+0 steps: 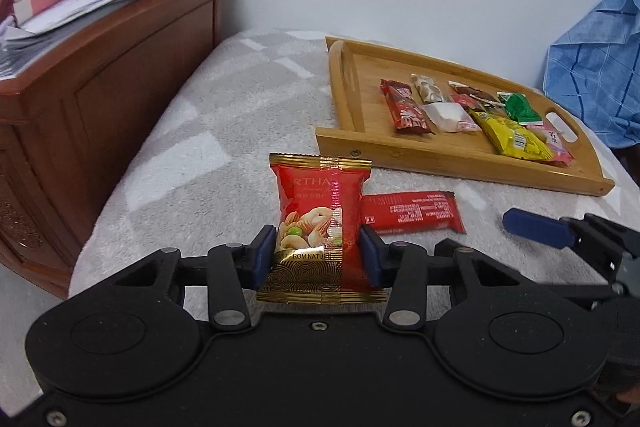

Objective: Organize snacks
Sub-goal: 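Grasp red nut bag with left tool while right tool grasps red wafer bar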

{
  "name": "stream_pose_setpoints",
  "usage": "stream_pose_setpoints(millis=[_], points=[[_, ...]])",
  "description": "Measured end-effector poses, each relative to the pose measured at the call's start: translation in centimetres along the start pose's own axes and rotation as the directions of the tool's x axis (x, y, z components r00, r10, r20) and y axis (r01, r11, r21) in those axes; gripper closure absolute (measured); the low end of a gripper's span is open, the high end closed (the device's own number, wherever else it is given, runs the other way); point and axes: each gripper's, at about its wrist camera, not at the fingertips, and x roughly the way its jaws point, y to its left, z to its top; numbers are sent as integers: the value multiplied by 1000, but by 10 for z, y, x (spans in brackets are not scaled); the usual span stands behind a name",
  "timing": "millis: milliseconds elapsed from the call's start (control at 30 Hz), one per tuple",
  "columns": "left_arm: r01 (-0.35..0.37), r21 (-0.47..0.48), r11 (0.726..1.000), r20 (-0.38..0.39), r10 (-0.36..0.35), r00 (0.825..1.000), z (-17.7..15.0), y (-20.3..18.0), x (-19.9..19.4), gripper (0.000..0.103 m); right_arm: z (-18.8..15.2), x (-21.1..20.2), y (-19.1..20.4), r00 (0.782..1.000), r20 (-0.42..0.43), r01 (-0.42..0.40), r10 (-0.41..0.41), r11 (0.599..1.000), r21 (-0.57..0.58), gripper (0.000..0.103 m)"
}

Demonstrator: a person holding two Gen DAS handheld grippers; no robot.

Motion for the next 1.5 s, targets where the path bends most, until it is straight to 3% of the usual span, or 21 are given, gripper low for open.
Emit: stream_pose_setpoints(millis=[200, 400, 533, 667, 833, 967, 1233, 1300, 1367, 1500], points=[[62, 0, 998, -26, -61, 998, 5, 0, 15, 60, -2, 4, 6, 1000, -11, -1, 1, 1000, -22, 20], [217, -34, 976, -57, -219, 974, 7, -10, 17, 61, -7, 4, 2, 1000, -15, 19, -19, 1000, -18, 20], [209, 31, 977, -48, -208, 977, 8, -23, 12, 60, -10, 1, -2, 999, -5, 43, -43, 999, -19, 16], [215, -9, 977, -54, -215, 975, 10, -18, 10, 60, -11, 2, -6, 998, 2, 56, -56, 998, -11, 14], [113, -11, 994, 3, -113, 994, 13, -8, 0, 60, -6, 8, -4, 998, 8, 69, -69, 997, -23, 14], [50, -20, 999, 9, -50, 999, 14, 2, 0, 60, 0, 14, 2, 997, 9, 76, -76, 997, -21, 14], [18, -29, 999, 21, -18, 1000, 11, 11, -3, 60, 9, 31, 18, 994, -10, 107, -108, 994, -8, 13], [20, -28, 999, 16, -19, 1000, 10, 10, -3, 60, 10, 36, 19, 993, -28, 117, -116, 993, 5, 15], [19, -23, 1000, 14, -19, 1000, 8, 9, -3, 60, 9, 37, 20, 991, -23, 133, -133, 991, 10, 30], [20, -7, 1000, 15, -19, 1000, 7, 5, -3, 60, 7, 34, 17, 991, -8, 136, -136, 990, 25, 35]])
